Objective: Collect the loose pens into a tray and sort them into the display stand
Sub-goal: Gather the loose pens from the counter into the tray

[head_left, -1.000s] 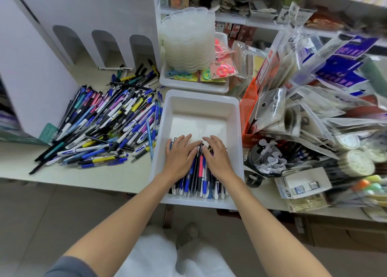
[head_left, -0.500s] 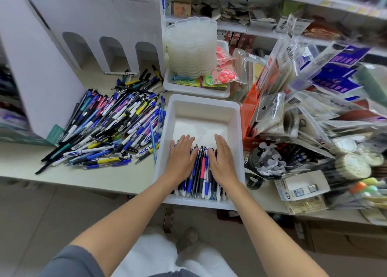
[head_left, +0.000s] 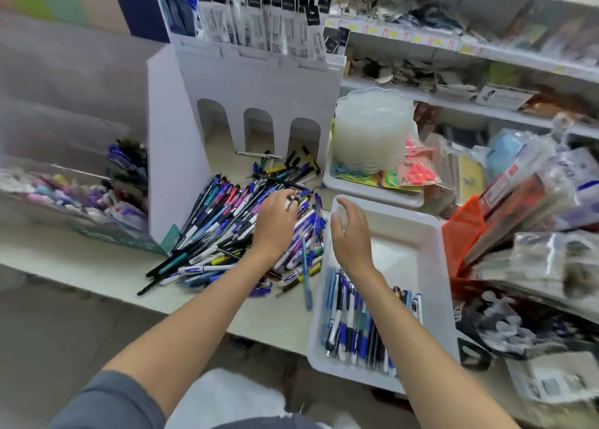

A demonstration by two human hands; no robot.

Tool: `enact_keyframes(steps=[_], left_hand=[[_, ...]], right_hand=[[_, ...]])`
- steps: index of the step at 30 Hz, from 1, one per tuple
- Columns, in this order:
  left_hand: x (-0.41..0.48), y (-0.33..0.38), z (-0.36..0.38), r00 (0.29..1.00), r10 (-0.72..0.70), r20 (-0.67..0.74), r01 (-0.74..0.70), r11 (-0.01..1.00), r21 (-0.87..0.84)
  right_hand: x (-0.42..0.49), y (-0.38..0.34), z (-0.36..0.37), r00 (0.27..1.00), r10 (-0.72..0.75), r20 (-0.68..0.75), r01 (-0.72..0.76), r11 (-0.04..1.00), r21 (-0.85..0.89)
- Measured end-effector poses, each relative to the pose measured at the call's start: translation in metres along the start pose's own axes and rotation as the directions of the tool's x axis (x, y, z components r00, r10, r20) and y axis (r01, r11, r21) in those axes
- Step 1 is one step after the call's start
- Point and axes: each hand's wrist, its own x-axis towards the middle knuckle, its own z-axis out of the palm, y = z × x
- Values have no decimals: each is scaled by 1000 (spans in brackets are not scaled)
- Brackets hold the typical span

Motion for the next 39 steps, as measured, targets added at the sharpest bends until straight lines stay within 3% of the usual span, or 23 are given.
enact_keyframes(steps=[2, 7, 13, 22, 32, 39], left_hand=[[17, -30, -16, 999, -44, 22, 43, 998, 50], [50, -85, -26, 930, -222, 292, 115, 933, 341], [76, -103, -21, 865, -347, 362, 145, 864, 482], [85, -100, -21, 909, -311, 278, 154, 870, 469], [100, -109, -37, 827, -362, 431, 216, 911, 351], [103, -124, -52, 808, -334, 486, 337, 938, 85]], right_hand=[[8, -11, 18, 1000, 24, 4, -24, 1000, -9], [21, -20, 52, 998, 64, -25, -65, 996, -61], [22, -13, 73, 985, 142, -102, -150, 986, -78], [21, -13, 85, 981, 150, -125, -168, 973, -157], [26, -16, 100, 976, 198, -89, -207, 973, -102], [29, -17, 107, 974, 216, -68, -221, 972, -82]])
